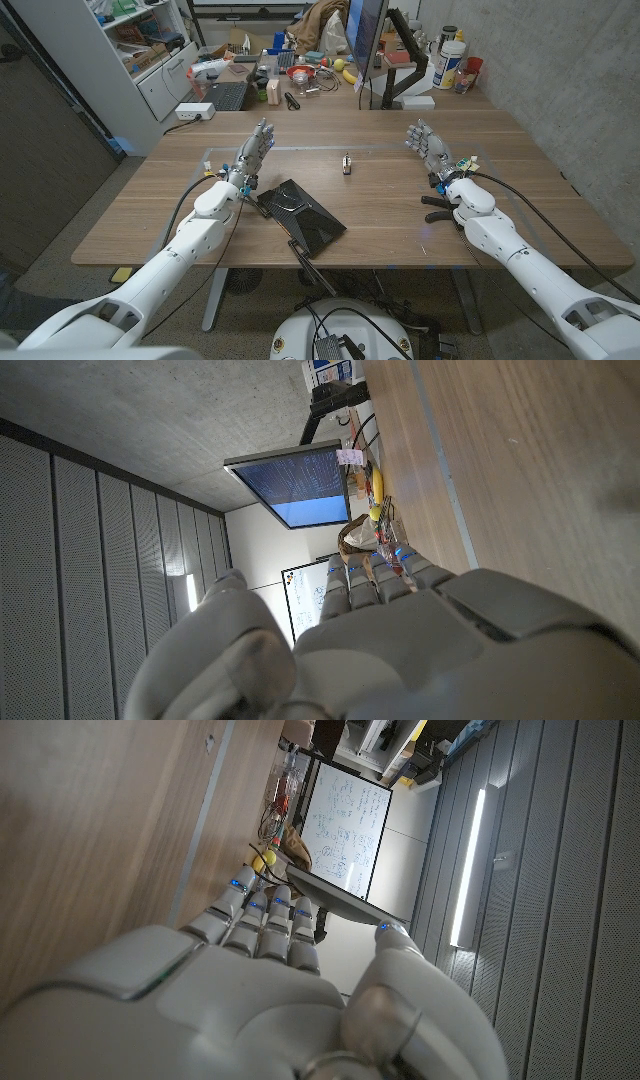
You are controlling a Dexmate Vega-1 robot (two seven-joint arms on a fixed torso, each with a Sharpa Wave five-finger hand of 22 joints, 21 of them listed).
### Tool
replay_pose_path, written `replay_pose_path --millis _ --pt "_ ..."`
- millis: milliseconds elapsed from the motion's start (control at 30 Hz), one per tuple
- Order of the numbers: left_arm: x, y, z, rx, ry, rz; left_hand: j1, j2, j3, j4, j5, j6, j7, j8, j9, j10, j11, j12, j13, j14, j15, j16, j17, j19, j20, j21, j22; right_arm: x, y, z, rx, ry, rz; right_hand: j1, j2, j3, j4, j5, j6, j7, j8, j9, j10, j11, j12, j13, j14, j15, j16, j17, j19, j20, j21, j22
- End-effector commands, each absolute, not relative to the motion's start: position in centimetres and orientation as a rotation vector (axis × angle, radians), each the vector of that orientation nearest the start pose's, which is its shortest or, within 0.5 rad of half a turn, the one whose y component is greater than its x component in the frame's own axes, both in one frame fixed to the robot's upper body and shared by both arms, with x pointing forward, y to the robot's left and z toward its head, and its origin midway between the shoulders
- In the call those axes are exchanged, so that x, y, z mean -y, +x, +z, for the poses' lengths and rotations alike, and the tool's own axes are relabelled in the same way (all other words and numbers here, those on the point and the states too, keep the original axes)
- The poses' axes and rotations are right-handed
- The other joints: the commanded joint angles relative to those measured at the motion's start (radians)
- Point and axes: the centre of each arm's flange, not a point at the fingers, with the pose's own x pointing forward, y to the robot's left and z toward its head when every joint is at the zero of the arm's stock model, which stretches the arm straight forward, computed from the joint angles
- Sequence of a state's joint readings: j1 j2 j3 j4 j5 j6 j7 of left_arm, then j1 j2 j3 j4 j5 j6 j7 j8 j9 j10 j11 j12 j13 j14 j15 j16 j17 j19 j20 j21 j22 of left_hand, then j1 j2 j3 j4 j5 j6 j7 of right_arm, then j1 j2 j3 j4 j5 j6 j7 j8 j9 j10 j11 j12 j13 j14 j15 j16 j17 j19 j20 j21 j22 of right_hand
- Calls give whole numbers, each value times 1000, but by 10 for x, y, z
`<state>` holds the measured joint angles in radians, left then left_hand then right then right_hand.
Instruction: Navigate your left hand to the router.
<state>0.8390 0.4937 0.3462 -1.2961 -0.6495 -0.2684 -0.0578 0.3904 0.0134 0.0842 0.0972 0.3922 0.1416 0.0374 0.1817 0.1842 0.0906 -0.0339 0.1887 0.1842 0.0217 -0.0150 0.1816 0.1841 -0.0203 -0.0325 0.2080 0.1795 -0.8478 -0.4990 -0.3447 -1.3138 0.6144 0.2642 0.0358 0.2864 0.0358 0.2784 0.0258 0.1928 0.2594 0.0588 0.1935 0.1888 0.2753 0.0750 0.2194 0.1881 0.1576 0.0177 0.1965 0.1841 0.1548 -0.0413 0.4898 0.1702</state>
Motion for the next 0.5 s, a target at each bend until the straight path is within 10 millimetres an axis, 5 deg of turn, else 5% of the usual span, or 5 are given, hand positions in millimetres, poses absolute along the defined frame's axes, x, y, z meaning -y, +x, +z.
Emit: replay_pose_path --millis 33,500 --pt "-288 653 -30 565 -49 -241 11 3 0 6 5 7 4 8 4 5 4 5 5 6 -2 5 2 -4 -9 5 3 290 648 -22 592 13 199 8 3 8 -1 4 11 0 6 3 9 1 5 2 6 1 7 4 9 1 1 4" --pt "-290 629 -22 628 -75 -269 18 10 1 4 6 3 3 9 4 2 6 5 6 0 1 4 2 -11 -4 1 3 287 650 -25 595 21 196 7 6 8 -2 3 12 -2 6 2 11 -1 5 1 8 1 6 4 11 3 -5 4"
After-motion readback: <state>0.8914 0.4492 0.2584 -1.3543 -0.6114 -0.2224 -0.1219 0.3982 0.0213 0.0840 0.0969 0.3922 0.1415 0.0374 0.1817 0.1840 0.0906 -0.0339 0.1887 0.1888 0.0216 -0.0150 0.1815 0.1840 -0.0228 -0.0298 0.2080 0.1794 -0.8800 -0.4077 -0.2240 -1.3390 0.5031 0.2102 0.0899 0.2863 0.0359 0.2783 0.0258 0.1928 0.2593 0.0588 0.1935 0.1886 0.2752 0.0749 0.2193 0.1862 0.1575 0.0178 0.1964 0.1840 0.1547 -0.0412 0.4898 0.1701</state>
